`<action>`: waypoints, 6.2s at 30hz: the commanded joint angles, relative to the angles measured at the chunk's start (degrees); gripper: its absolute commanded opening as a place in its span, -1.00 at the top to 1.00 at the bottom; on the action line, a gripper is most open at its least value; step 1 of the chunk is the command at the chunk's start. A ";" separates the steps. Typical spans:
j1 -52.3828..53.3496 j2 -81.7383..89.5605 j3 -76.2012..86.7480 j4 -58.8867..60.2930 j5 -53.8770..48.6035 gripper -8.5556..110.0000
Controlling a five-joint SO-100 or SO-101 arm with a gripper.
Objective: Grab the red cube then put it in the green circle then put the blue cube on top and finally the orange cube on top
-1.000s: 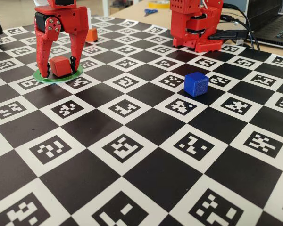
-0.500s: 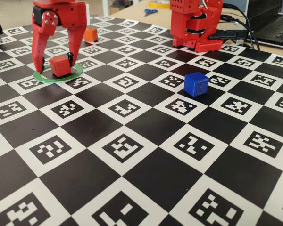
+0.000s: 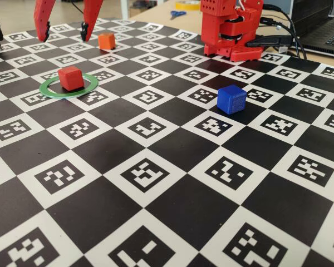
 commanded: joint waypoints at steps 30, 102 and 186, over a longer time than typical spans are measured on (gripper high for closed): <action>-29.36 40.87 25.05 9.05 25.31 0.26; -52.47 14.15 45.79 -29.79 51.33 0.23; -12.92 27.33 18.28 13.54 8.61 0.85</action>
